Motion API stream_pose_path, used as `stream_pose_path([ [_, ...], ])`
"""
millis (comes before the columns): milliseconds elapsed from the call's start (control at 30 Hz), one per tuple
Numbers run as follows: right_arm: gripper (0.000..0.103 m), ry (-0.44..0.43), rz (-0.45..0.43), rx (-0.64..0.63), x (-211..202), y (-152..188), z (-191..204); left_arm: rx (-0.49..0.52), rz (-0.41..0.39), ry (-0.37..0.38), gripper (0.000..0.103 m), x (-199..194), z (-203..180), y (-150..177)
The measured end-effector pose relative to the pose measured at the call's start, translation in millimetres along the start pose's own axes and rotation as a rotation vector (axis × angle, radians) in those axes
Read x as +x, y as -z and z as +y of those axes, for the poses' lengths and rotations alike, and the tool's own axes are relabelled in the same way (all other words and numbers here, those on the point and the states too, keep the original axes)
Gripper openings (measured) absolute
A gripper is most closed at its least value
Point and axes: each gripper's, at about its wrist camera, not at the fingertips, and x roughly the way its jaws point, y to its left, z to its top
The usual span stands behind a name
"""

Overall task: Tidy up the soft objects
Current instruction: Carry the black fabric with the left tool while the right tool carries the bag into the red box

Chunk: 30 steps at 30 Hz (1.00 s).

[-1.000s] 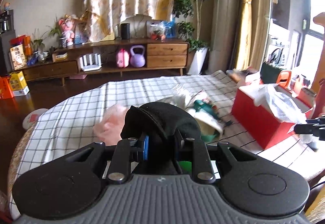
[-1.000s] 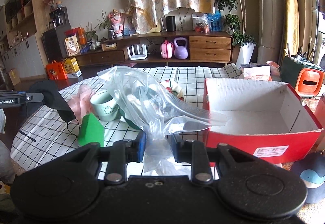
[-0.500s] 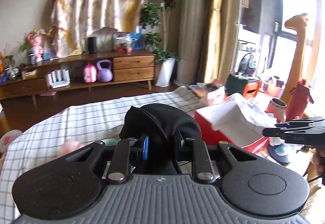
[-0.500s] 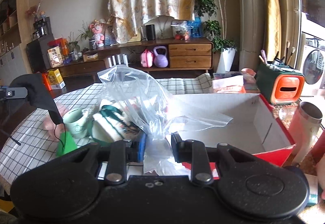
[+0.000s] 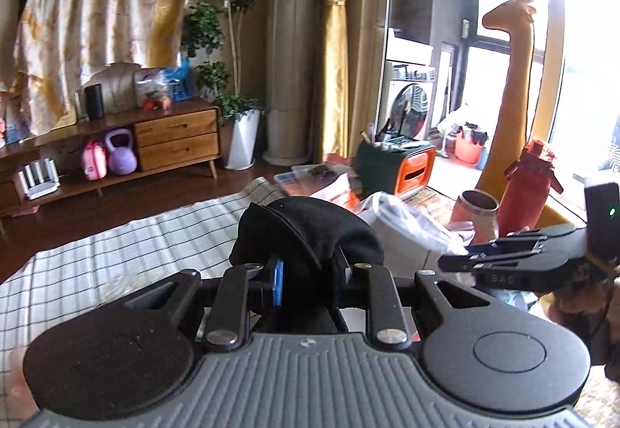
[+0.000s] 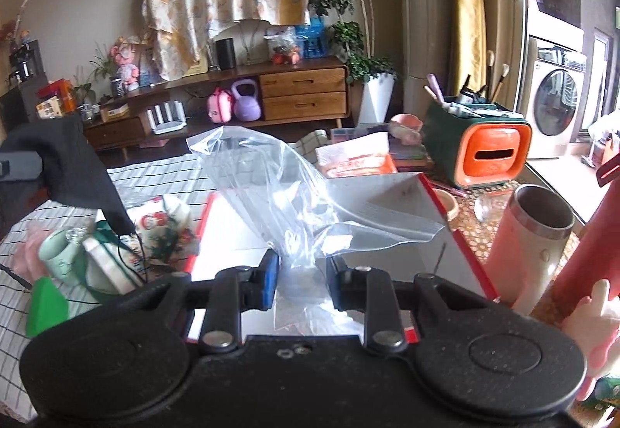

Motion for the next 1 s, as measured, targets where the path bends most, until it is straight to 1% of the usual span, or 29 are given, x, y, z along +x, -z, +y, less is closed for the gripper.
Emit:
stream_pose_path([
  [133, 0.025, 0.025, 0.005, 0.021, 10.1, -3.6, -19.2, 0.01, -0.021, 0.037, 0.022, 27.3, -23.8, -19.6],
  [233, 0.025, 0.042, 0.016, 0.036, 18.4, -5.3, -32.0, 0.009, -0.028, 0.055, 0.022, 46.1, -33.3, -29.9],
  [333, 0.025, 0.055, 0.037, 0.045, 29.1, -4.1, -42.0, 0.014, -0.025, 0.068, 0.022, 65.5, -43.7, -33.5],
  [400, 0.025, 0.061, 0.054, 0.054, 38.8, -3.6, -47.2, 0.022, -0.012, 0.068, 0.022, 84.0, -50.1, -29.6],
  [467, 0.025, 0.065, 0.072, 0.056, 49.1, -2.5, -50.1, 0.033, 0.035, 0.06, 0.022, 108.7, -55.9, -22.2],
  [567, 0.025, 0.078, 0.091, 0.044, 65.1, -3.0, -53.8, 0.015, 0.112, 0.061, 0.022, 139.2, -56.8, -7.7],
  [667, 0.025, 0.071, 0.12, 0.037, 79.1, -2.2, -55.4, 0.008, 0.164, 0.054, 0.022, 164.4, -58.0, 2.6],
  [833, 0.025, 0.058, 0.191, -0.032, 98.6, 1.3, -50.7, 0.064, 0.256, 0.041, 0.022, 196.8, -65.9, 14.7],
  [1000, 0.025, 0.066, 0.282, -0.121, 114.1, 10.8, -42.7, 0.076, 0.336, 0.056, 0.022, 219.3, -74.8, 24.9],
])
